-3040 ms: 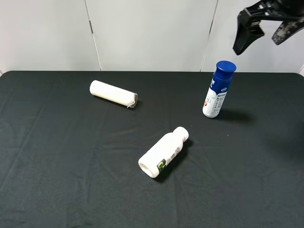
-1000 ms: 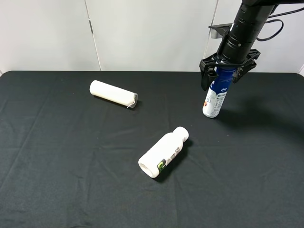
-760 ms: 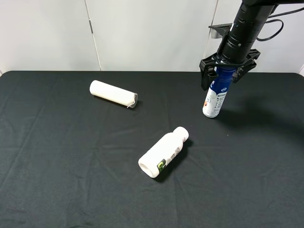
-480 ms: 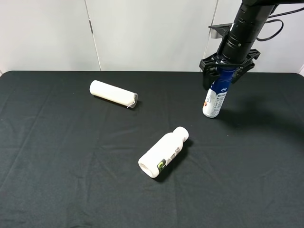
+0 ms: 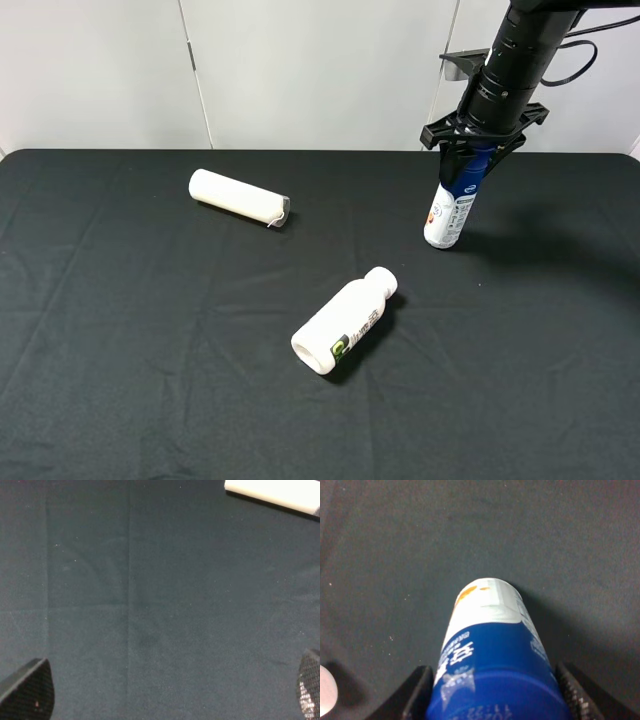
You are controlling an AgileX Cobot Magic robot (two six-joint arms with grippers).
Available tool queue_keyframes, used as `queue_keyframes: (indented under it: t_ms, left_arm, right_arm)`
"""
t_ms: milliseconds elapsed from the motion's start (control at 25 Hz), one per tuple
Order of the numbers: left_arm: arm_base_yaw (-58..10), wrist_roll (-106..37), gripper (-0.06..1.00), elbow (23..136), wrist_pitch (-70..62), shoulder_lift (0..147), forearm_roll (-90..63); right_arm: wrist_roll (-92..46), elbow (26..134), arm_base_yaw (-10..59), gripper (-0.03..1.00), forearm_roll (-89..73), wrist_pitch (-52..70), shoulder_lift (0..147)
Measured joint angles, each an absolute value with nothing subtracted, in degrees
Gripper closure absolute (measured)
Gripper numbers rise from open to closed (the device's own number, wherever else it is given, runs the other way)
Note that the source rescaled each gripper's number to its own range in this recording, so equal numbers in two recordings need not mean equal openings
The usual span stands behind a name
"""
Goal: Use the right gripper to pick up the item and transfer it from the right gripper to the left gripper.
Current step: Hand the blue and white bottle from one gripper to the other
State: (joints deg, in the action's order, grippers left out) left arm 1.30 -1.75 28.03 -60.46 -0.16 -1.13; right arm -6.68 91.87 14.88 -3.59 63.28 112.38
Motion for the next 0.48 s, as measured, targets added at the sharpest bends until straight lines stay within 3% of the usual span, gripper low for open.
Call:
queue_keyframes:
  t_ms: [480]
  left_arm:
    - [1.3,-1.75,0.01,28.03,-60.46,-0.16,-1.13]
  right_arm:
    - [-5.2,98.98,14.88,0.93,-3.71,69.4,110.32]
